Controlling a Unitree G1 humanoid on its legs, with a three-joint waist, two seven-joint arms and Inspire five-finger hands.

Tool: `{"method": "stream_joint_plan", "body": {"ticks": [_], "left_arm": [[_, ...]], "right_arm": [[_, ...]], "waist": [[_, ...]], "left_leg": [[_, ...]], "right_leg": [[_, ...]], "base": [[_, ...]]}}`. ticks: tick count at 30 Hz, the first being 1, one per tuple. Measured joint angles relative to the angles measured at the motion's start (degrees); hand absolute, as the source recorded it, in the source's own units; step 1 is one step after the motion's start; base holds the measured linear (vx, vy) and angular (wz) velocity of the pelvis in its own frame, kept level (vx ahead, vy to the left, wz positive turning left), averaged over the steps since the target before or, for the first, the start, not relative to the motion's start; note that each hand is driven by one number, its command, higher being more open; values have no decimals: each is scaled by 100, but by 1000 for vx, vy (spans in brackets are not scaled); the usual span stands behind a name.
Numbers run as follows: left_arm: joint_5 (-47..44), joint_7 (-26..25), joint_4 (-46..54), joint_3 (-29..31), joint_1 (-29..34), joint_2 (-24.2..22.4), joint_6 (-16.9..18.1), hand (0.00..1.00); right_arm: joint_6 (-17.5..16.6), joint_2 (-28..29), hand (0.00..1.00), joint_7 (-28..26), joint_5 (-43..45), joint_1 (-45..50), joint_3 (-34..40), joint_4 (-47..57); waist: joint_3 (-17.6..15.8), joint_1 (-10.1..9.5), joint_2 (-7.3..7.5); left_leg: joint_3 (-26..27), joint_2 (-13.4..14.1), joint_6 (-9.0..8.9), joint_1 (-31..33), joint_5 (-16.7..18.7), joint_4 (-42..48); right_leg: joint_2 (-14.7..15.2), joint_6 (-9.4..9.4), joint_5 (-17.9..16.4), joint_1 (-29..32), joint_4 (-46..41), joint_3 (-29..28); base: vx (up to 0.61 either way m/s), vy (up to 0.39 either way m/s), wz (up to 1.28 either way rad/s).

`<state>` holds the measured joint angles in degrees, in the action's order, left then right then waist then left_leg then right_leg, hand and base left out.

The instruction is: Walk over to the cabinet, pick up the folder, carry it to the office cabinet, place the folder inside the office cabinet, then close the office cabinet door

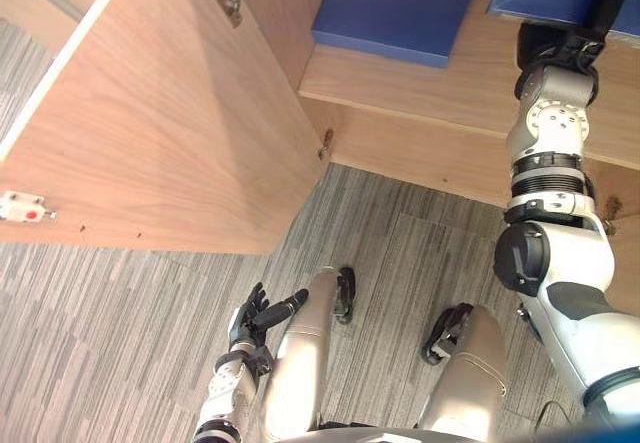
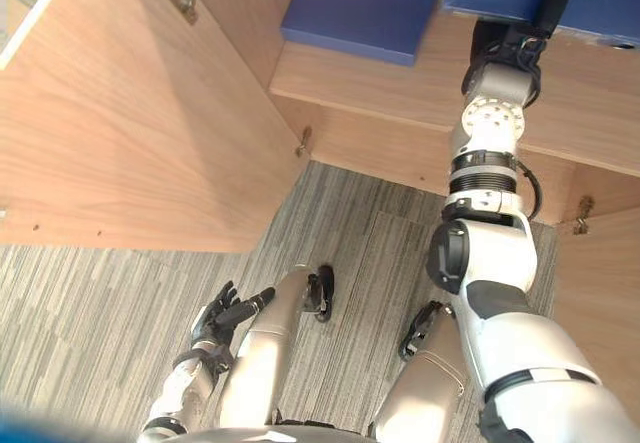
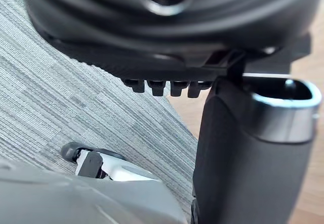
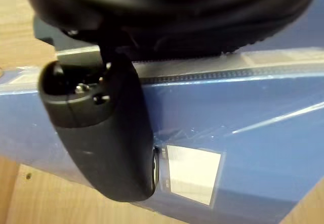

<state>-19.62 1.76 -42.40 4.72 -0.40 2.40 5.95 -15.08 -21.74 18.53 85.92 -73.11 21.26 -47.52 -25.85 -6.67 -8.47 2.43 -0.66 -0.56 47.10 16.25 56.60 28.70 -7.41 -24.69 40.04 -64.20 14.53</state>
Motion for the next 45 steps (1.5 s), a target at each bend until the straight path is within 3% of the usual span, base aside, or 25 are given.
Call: {"method": "stream_joint_plan", "body": {"ticks": [6,17,20,23,29,34,39,45], "left_arm": [[-209,5,16,-104,-12,11,0,100],[-491,-90,-98,-60,2,6,-97,100],[-491,-109,-258,37,19,5,-149,100],[-484,-117,-295,77,134,26,-205,100],[-446,1,-499,55,295,144,-377,100],[-423,153,-497,12,367,180,-418,100],[-212,390,-525,17,392,315,-457,100],[9,520,-779,126,401,465,-528,100]], "right_arm": [[-69,-354,100,217,20,-57,1,-290],[-71,-385,100,328,9,-133,50,-376],[147,-385,100,306,-97,-161,2,-473],[594,-394,100,211,-530,-292,-405,-779],[1887,-679,100,-425,-2247,-347,-2079,-1615],[2593,-1007,100,-1226,-3891,-73,-3068,-2255],[2558,-1515,100,-2259,-5291,636,-3372,-2322],[2350,-1553,100,-2949,-5775,1531,-2969,-2311]], "waist": [[1,-67,-1],[-6,-39,-21],[-1,-22,-28],[16,-15,-52],[53,27,-102],[77,23,-111],[114,61,-81],[388,72,138]], "left_leg": [[-31,-134,3,108,-1,5],[23,-127,18,-1,-11,-77],[51,-73,35,-209,-23,-260],[164,49,39,-391,-30,-429],[299,213,35,-712,-34,-622],[304,250,35,-822,-34,-660],[335,248,32,-815,-27,-663],[382,295,37,-848,-13,-664]], "right_leg": [[144,-58,-56,44,-46,52],[163,-31,-90,-27,-17,39],[89,-6,-27,-235,200,101],[-39,11,47,-374,440,98],[-165,10,64,-733,719,218],[-187,16,66,-915,787,308],[-153,15,66,-927,786,322],[-179,22,70,-935,809,309]], "base": [[48,10,12],[52,-7,0],[64,7,-9],[91,1,-19],[90,-15,-5],[44,-16,5],[-1,6,1],[17,3,-3]]}}
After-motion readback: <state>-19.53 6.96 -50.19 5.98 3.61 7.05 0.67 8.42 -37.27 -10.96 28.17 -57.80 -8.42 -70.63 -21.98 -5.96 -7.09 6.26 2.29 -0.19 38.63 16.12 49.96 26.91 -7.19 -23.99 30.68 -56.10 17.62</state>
